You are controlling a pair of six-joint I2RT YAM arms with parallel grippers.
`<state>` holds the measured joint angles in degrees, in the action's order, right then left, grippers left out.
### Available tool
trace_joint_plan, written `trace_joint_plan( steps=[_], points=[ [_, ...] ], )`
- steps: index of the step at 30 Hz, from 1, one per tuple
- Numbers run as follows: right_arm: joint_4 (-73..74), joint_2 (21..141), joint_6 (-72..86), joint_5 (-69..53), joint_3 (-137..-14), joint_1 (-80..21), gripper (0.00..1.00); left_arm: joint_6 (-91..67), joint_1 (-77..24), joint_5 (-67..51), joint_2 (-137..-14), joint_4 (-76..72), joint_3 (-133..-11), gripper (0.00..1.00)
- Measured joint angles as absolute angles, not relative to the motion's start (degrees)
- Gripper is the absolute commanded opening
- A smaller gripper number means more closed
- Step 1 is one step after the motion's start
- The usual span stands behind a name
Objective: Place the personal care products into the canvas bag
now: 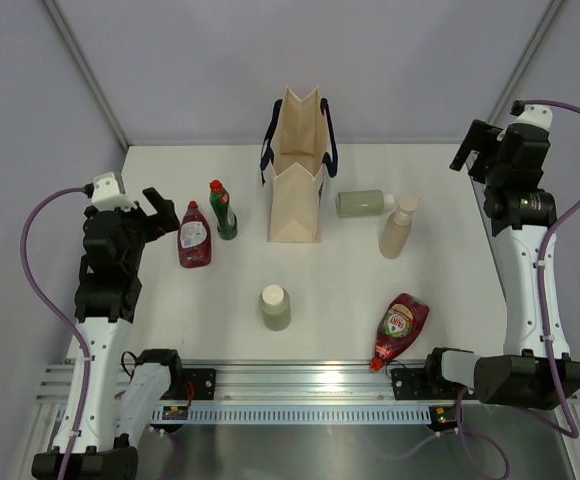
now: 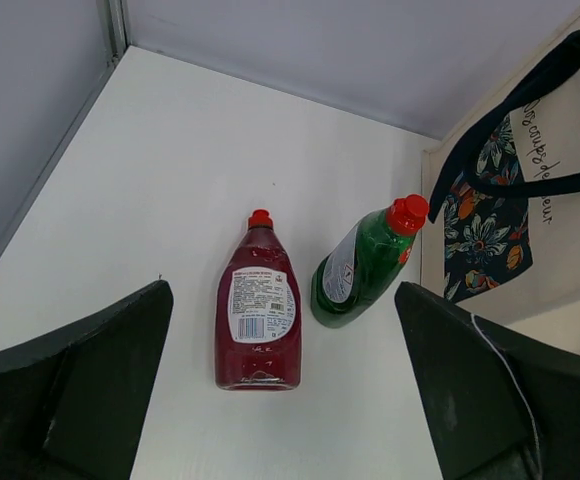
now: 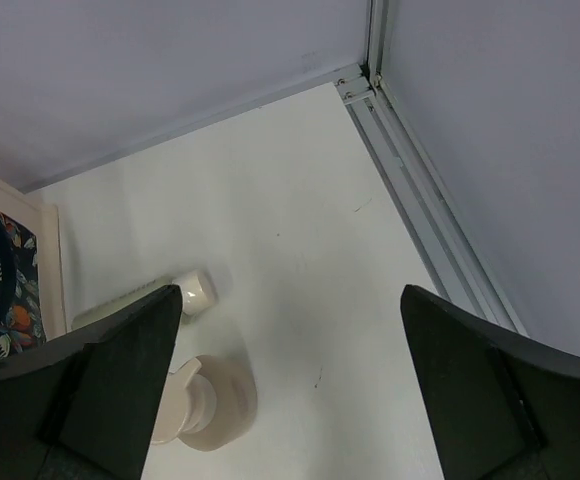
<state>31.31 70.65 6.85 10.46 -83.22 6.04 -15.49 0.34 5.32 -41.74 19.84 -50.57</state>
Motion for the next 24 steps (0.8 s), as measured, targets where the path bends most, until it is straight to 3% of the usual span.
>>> trace_joint_plan(
  steps=[6,16,24],
  points=[
    [31.07,70.24,1.37,2.94,-82.54,6.07,0.99,-15.44,0.34,4.62,-42.17,21.56,-50.70,0.99],
    [40.86,70.15,-22.15,-29.82,-83.42,5.61,1.00,-16.84,0.14,0.30,-43.51,22.98,-51.27,0.99],
    [44.45,74.67,-24.71,-43.13,-84.64,5.52,1.00,-18.70,-7.99,0.36,-56.23,18.31,-49.80,0.98]
  ],
)
